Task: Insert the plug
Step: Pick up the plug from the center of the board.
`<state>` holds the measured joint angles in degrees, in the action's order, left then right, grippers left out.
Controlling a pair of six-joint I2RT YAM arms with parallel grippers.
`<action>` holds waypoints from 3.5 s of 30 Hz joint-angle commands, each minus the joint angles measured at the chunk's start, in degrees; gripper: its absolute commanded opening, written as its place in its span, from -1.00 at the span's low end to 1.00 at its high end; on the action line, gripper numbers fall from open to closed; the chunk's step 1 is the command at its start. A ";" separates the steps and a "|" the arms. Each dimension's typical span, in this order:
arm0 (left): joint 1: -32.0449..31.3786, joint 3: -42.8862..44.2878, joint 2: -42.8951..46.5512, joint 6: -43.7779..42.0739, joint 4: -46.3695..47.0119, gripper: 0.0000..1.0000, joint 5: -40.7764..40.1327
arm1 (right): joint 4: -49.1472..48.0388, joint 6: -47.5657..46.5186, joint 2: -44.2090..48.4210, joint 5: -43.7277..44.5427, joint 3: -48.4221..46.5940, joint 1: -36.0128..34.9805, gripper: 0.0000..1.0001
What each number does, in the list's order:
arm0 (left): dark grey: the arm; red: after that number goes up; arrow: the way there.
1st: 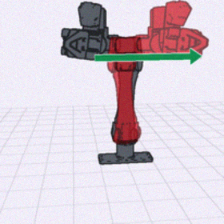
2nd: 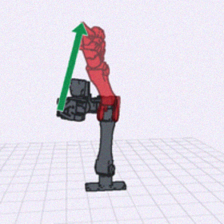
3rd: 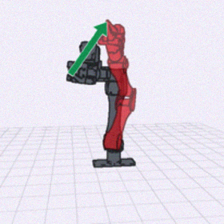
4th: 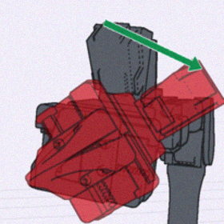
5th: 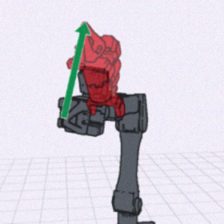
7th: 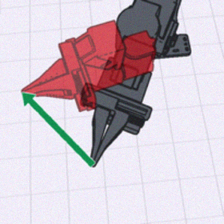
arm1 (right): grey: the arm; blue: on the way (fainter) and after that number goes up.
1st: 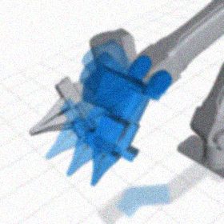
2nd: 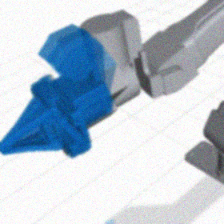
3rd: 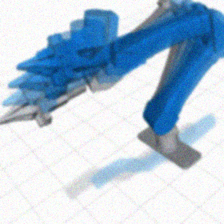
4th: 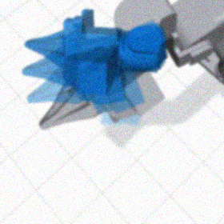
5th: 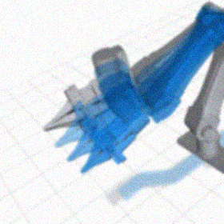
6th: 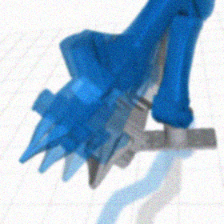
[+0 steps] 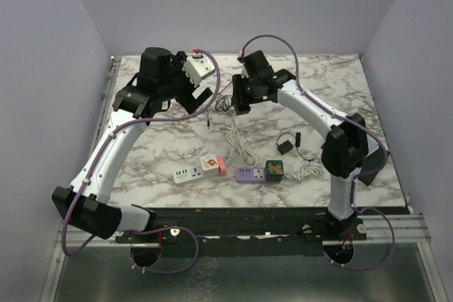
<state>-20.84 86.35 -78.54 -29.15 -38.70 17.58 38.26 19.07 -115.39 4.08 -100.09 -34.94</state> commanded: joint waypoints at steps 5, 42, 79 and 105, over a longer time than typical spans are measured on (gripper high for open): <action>0.10 -10.73 17.43 -36.93 1.08 0.98 17.43 | 3.61 -7.54 9.95 -41.86 -7.15 1.28 -0.99; -5.64 -15.41 22.60 -56.58 -8.86 0.05 24.53 | 11.85 -16.43 3.53 -61.49 -21.92 -9.25 -0.94; -7.20 -14.49 18.68 -24.36 -0.28 -1.00 16.93 | 1.13 -17.63 20.38 -47.16 -8.13 -5.05 0.91; -7.00 -11.70 22.05 5.48 1.33 -1.00 30.11 | -11.96 -35.06 35.14 -52.04 10.99 -4.73 0.37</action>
<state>-27.81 71.96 -56.10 -23.79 -35.20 40.56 28.05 -14.24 -81.80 -41.28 -88.51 -39.64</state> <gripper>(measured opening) 0.361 0.776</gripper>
